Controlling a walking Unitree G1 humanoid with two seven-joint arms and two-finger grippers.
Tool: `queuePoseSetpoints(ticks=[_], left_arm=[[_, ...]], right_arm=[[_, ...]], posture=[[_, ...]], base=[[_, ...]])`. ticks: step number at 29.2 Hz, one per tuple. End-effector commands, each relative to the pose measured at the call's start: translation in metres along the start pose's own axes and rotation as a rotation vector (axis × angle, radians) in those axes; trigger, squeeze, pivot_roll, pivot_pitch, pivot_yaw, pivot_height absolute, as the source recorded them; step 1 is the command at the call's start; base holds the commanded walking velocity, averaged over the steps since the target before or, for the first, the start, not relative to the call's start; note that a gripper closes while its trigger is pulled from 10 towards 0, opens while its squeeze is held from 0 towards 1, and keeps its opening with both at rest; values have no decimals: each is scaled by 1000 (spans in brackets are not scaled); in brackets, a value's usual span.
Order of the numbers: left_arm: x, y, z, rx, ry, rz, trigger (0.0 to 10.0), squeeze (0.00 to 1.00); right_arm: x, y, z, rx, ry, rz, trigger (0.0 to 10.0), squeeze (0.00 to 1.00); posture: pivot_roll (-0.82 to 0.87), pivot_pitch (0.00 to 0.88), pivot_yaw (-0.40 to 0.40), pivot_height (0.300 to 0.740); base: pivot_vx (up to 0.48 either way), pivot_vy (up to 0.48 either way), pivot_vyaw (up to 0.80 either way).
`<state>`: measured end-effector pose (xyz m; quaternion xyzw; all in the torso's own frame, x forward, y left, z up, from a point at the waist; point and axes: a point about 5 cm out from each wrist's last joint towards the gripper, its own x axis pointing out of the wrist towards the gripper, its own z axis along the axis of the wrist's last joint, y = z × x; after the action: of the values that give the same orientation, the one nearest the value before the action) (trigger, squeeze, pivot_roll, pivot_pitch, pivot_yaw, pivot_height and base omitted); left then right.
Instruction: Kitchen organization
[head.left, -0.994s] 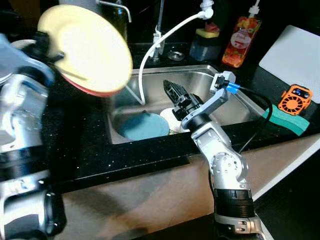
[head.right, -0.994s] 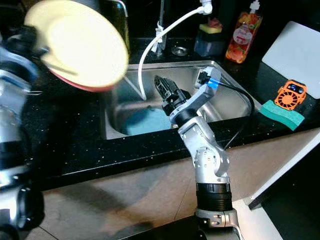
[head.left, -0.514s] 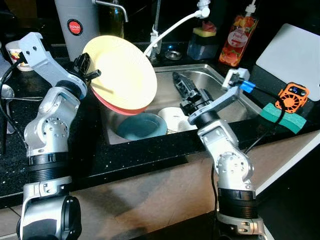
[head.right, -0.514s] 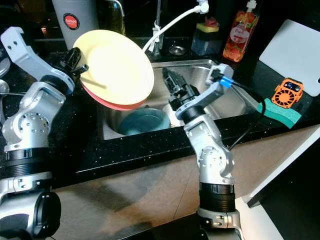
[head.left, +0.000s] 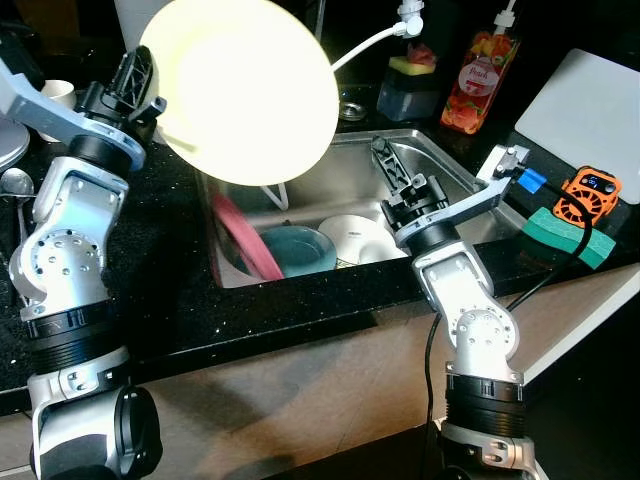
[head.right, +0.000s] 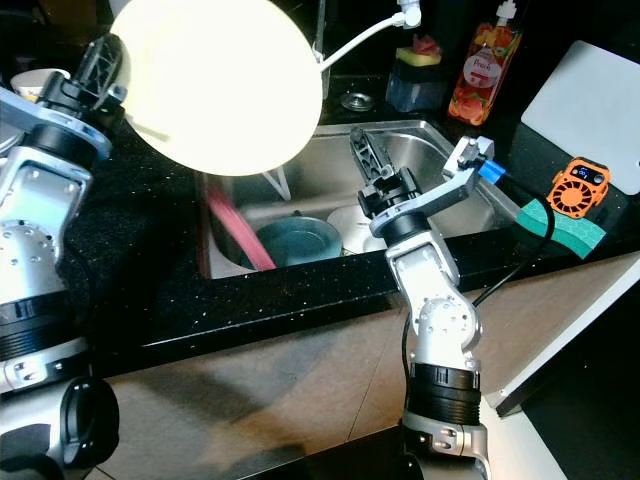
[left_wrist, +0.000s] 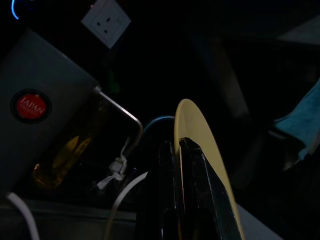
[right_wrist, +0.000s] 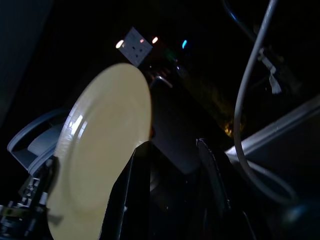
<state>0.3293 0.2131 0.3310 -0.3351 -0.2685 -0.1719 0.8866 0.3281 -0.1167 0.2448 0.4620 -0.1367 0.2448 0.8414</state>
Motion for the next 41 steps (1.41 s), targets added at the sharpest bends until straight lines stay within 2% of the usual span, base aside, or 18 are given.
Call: queuePoseSetpoints(ticks=[1, 14, 17, 19, 20, 23, 25, 26, 28, 29, 30, 32, 33, 34, 35, 37, 38, 41], left_arm=[[3, -11, 5, -1, -18, -51, 10000, 0], [3, -16, -8, 29, 33, -87, 10000, 0], [2, -11, -18, 127, 91, -55, 10000, 0], [1, 16, -51, 349, 294, 144, 10000, 0], [-2, 30, -67, 392, 366, 246, 10000, 0], [-5, 37, -76, 403, 404, 307, 10000, 0], [-6, 41, -125, 318, 519, 461, 10000, 0], [-5, 36, -135, 301, 532, 468, 10000, 0], [-5, 36, -135, 301, 532, 468, 10000, 0], [4, 25, -137, 174, 485, 423, 10000, 1000], [11, 18, -133, 64, 420, 396, 10000, 1000], [19, 15, -118, -12, 341, 363, 10000, 1000], [23, 15, -108, -48, 289, 344, 10000, 220], [23, 15, -108, -48, 289, 344, 10000, 220], [25, 20, -92, -12, 246, 339, 10000, 0], [17, 43, -53, 229, 209, 386, 10000, 0], [17, 43, -53, 229, 209, 386, 10000, 0], [-1, 83, -7, 527, 193, 607, 10000, 0]], right_arm=[[5, 6, -7, 47, 5, 25, 10000, 0], [1, 20, 1, 80, -31, 115, 10000, 0], [-1, 21, 4, 75, -44, 129, 10000, 0], [-2, 18, 9, 36, -74, 105, 10000, 0], [-2, 17, 12, -2, -87, 88, 10000, 0], [-2, 16, 13, -27, -94, 78, 10000, 0], [-5, 20, 16, -76, -100, 92, 10000, 0], [-5, 21, 17, -80, -101, 96, 10000, 0], [-5, 21, 17, -80, -101, 96, 10000, 0], [-5, 22, 16, -83, -101, 97, 10000, 0], [-5, 22, 16, -85, -101, 99, 10000, 0], [-6, 23, 16, -86, -104, 102, 10000, 0], [-6, 24, 16, -88, -106, 104, 10000, 0], [-6, 24, 16, -88, -106, 104, 10000, 0], [-7, 25, 15, -85, -110, 103, 10000, 0], [-11, 22, 14, -75, -112, 87, 10000, 0], [-11, 22, 14, -75, -112, 87, 10000, 0], [-12, 20, 9, -67, -107, 71, 10000, 0]], posture=[[73, 3, -61, 740], [60, 0, -54, 740], [60, 0, -54, 740], [59, 0, -44, 740], [54, 3, -42, 740], [54, 3, -42, 740], [42, 0, -34, 740], [42, 0, -34, 740], [42, 0, -34, 740], [33, 0, -27, 740], [29, 0, -21, 740], [31, 0, -16, 740], [34, 0, -16, 740], [34, 0, -16, 740], [44, 2, -17, 740], [66, 16, -13, 740], [66, 16, -13, 740], [79, 26, -10, 740]], base=[[0, 0, 0], [0, 0, 0], [0, 0, 0], [0, 0, 0], [0, 0, 0], [0, 0, 0], [0, 0, 0], [0, 0, 0], [0, 0, 0], [0, 0, 0], [0, 0, 0], [0, 0, 0], [0, 0, 0], [0, 0, 0], [0, 0, 0], [0, 0, 0], [0, 0, 0], [0, 0, 0]])
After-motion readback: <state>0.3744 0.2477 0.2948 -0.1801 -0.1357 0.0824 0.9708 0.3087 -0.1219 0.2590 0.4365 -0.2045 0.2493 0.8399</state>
